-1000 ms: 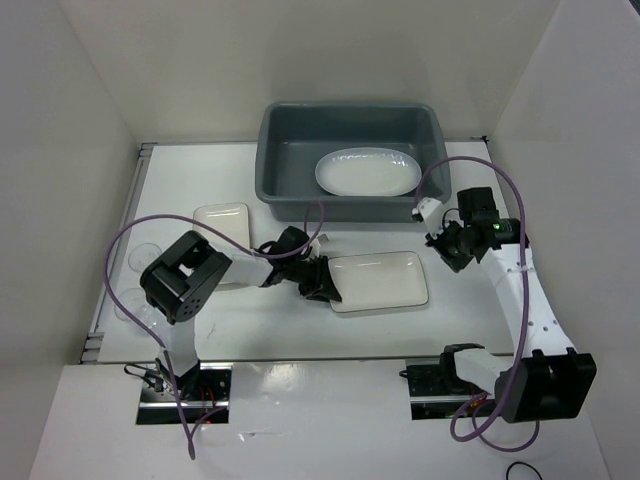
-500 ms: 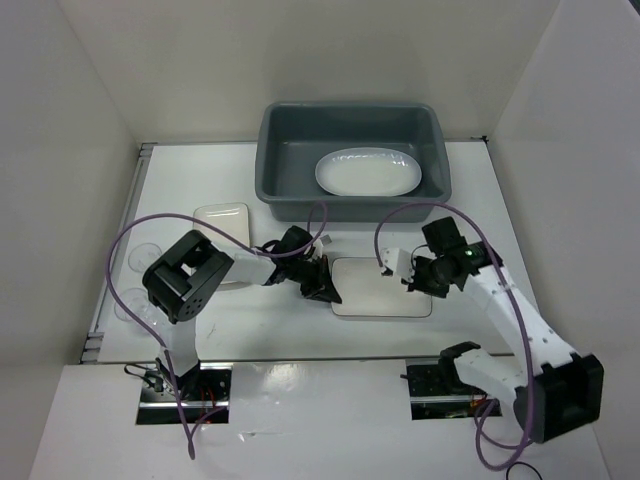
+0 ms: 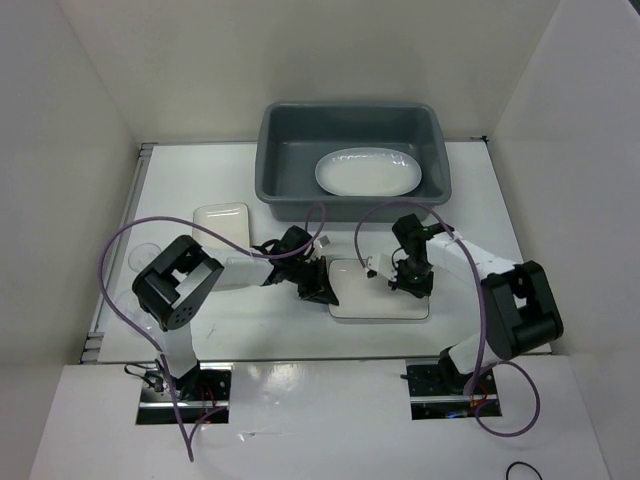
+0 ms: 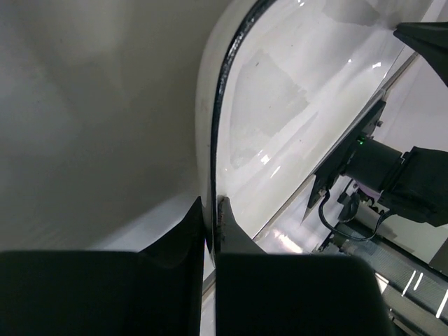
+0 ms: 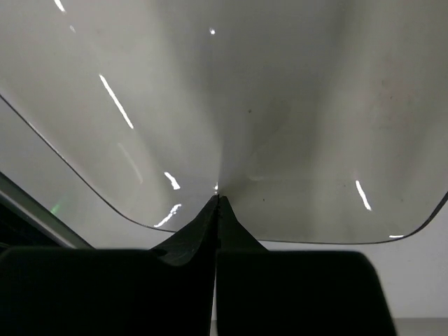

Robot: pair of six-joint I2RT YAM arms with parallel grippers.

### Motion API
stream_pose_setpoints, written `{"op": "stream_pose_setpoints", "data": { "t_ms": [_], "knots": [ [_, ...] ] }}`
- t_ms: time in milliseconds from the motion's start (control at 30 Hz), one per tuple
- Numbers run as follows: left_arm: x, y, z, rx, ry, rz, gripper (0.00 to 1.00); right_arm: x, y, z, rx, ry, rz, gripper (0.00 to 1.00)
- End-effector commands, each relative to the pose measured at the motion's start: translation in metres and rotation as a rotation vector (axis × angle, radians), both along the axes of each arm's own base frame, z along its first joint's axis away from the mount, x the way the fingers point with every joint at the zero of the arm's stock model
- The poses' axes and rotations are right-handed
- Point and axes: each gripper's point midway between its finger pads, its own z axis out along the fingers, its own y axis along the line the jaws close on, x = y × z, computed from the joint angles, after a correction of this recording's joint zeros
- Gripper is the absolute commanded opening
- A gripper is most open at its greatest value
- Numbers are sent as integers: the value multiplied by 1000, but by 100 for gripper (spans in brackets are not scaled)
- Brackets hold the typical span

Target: Place the mixed dishes into the plastic bin

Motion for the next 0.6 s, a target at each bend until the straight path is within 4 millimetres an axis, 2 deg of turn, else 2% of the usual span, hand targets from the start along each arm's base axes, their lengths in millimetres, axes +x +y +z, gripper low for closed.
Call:
{"op": "stream_pose_setpoints", "data": {
  "t_ms": [0, 100, 133, 167, 200, 300, 333, 433, 533, 567],
  "knots": [
    [4, 1, 17, -3, -87, -28, 0, 20, -2, -5, -57, -66, -29, 0],
    [4, 1, 17, -3, -87, -28, 0, 16, 0, -13, -66, -40, -40, 0],
    [4, 1, 17, -3, -87, -28, 3, 16, 3, -18, -70, -29, -29, 0],
    [4, 1, 17, -3, -87, -28, 8, 15, 3, -20, -74, -20, -38, 0],
    [4, 1, 17, -3, -87, -28, 18, 14, 5, -24, -77, -11, -28, 0],
    [5, 0, 18, -10, -89, -22, 33, 15, 5, -27, -79, -7, -37, 0],
    [6, -1, 18, -18, -98, -22, 45, 13, 7, -29, -83, 3, -38, 0],
    [7, -5, 26, -53, -118, -32, 64, 10, 12, -31, -74, 6, -27, 0],
    [9, -7, 24, -59, -117, -26, 77, 8, 14, -33, -78, 14, -18, 0],
    [11, -8, 26, -66, -125, -25, 77, 10, 15, -34, -75, 6, -27, 0]
  ]
}}
